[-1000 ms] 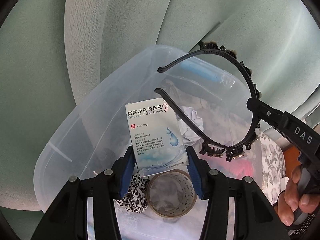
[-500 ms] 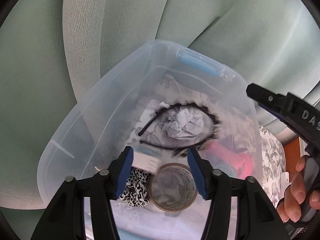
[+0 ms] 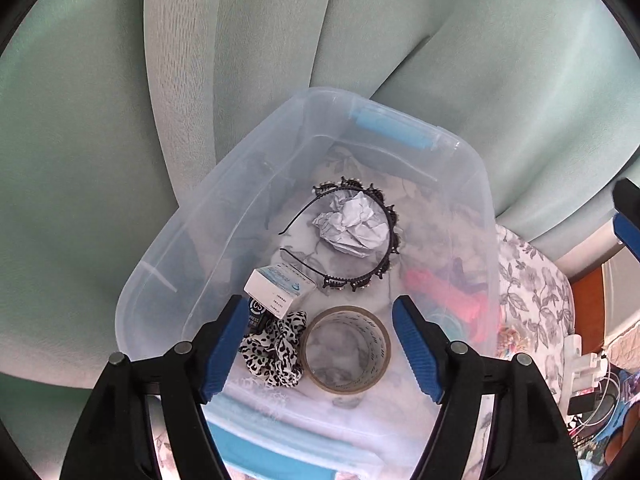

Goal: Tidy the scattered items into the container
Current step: 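Move both grippers back from the box to the remaining pile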

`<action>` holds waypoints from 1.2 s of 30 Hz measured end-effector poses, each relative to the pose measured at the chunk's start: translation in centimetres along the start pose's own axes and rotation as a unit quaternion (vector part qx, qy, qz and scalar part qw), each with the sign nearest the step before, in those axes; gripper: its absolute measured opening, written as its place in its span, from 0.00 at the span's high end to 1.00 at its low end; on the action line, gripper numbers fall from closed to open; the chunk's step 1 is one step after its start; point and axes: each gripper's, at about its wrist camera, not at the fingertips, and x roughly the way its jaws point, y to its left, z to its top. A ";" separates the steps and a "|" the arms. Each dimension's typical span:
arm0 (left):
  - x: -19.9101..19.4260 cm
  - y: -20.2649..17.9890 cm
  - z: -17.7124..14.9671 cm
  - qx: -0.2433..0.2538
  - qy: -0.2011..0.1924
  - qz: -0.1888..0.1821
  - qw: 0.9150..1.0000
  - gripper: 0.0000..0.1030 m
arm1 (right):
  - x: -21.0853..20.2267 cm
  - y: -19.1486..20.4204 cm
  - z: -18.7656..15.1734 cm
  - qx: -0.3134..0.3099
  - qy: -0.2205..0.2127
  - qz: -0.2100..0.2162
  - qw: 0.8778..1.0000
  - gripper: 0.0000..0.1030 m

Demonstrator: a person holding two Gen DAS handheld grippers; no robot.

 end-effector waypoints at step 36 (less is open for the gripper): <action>-8.5 -11.2 -5.2 0.085 -0.063 -0.060 0.993 0.27 | -9.8 -13.5 -10.2 0.160 0.014 -0.050 0.986 0.31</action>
